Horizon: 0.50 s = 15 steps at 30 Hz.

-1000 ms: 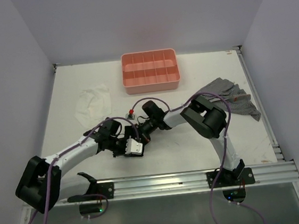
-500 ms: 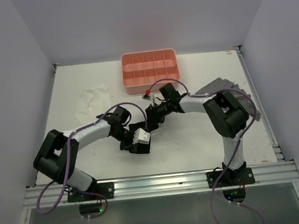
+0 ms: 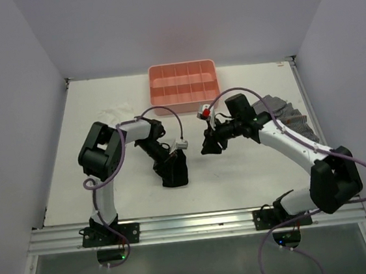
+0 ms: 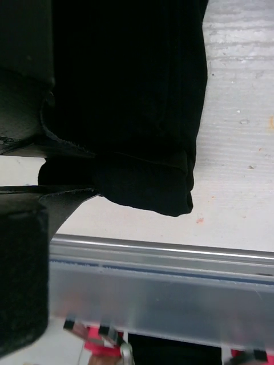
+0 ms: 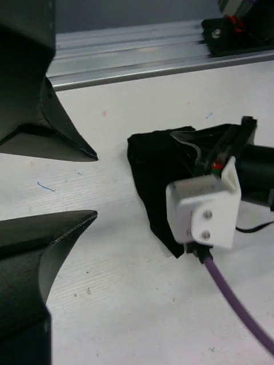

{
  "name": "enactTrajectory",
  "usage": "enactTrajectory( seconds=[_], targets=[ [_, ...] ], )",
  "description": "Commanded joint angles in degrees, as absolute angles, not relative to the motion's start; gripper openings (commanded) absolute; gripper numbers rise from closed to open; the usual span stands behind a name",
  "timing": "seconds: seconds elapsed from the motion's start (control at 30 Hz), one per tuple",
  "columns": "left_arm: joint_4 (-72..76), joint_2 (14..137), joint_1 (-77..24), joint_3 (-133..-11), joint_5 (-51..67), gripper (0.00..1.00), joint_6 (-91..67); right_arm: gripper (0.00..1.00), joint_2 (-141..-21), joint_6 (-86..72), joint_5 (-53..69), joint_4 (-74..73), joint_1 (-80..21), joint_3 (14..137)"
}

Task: Roll the underwear

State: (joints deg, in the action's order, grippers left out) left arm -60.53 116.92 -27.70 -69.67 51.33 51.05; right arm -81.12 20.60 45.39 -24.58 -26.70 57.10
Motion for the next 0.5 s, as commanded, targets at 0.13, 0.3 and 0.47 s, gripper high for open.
enactTrajectory(
  seconds=[0.13, 0.3, 0.47],
  targets=[
    [-60.38, 129.37, -25.93, -74.44, 40.25, 0.01, 50.80, 0.49, -78.74, 31.29, 30.96, -20.25, -42.70, 53.62],
    [-59.50, 130.60, -25.75, -75.15, 40.08, 0.05, 49.57, 0.56, -89.46, 33.39, 24.88, -15.21, -52.37, 56.76],
    [-57.92, 130.87, -25.14, -74.10, 40.69, 0.08, 47.99, 0.58, -93.95, 36.03, 23.82, -10.99, -57.38, 58.44]
  ],
)
